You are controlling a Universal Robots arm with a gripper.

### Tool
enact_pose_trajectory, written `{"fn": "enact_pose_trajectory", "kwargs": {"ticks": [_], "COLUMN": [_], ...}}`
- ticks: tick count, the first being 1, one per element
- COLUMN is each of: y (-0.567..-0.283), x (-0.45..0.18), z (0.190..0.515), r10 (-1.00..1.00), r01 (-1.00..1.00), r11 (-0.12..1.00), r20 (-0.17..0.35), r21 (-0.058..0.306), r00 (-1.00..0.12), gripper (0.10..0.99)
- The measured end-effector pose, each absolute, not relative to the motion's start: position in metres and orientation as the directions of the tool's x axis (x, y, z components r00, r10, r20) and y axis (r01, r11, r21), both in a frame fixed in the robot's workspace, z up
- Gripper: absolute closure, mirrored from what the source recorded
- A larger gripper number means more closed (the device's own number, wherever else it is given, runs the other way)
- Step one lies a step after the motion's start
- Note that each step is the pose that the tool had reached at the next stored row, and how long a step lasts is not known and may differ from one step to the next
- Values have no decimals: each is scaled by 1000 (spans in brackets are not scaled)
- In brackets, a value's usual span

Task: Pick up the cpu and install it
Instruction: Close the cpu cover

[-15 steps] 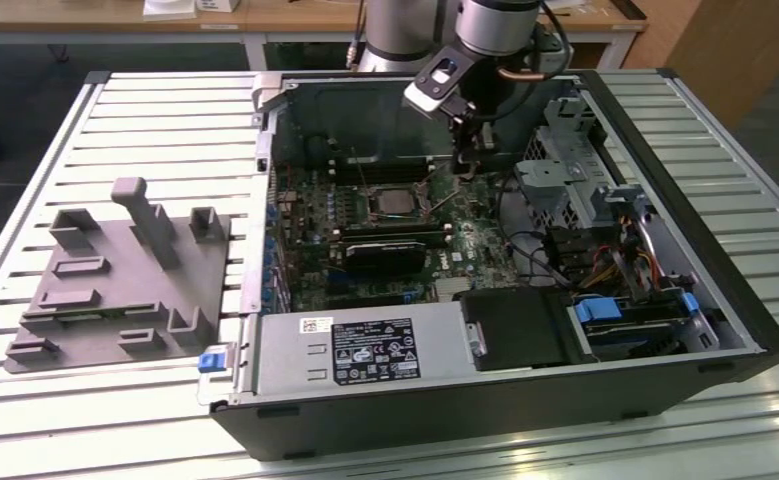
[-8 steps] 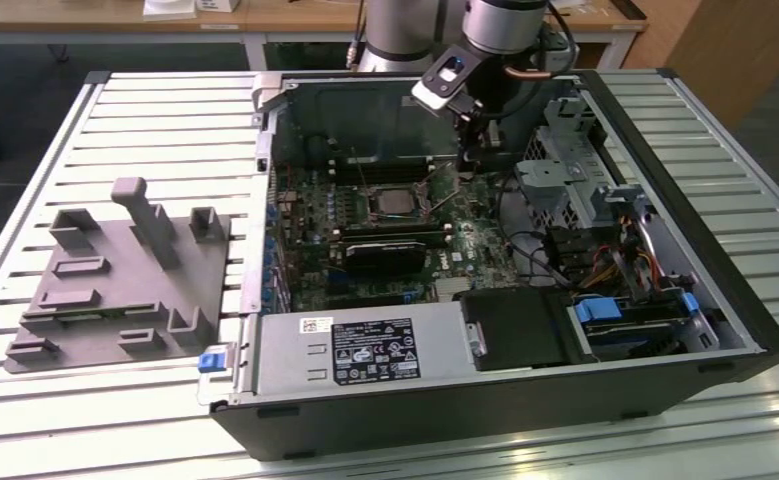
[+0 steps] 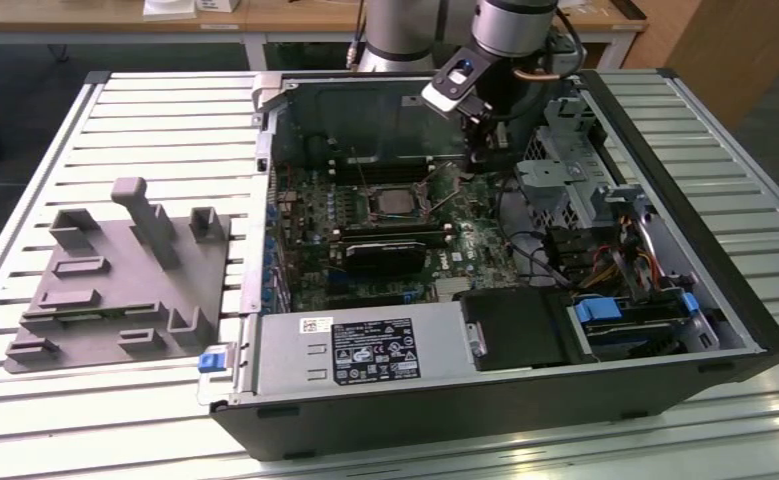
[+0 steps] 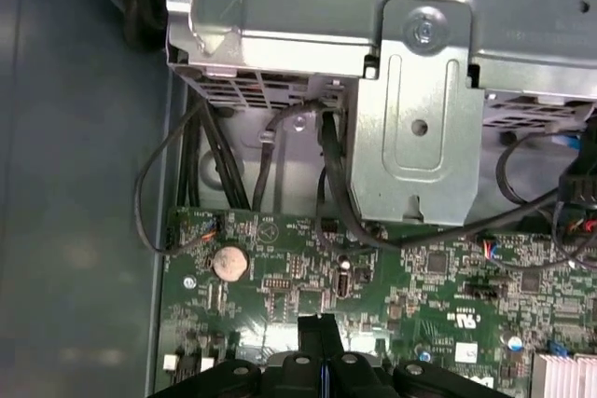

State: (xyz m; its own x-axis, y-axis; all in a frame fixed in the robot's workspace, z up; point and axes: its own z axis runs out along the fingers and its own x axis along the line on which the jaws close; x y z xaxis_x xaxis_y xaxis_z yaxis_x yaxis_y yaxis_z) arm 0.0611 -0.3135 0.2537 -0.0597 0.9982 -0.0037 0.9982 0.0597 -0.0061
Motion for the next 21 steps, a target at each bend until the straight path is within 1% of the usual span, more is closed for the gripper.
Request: {"fn": "enact_pose_trajectory", "kwargs": {"ticks": [7, 21], "y": [-313, -313], "x": [62, 54], "z": [245, 246], "r10": [998, 998], "r01": [998, 998], "r11": [59, 59], "r20": [-4, -1], "r21": [-6, -7], "r00": [-59, -59], "gripper": [980, 980]}}
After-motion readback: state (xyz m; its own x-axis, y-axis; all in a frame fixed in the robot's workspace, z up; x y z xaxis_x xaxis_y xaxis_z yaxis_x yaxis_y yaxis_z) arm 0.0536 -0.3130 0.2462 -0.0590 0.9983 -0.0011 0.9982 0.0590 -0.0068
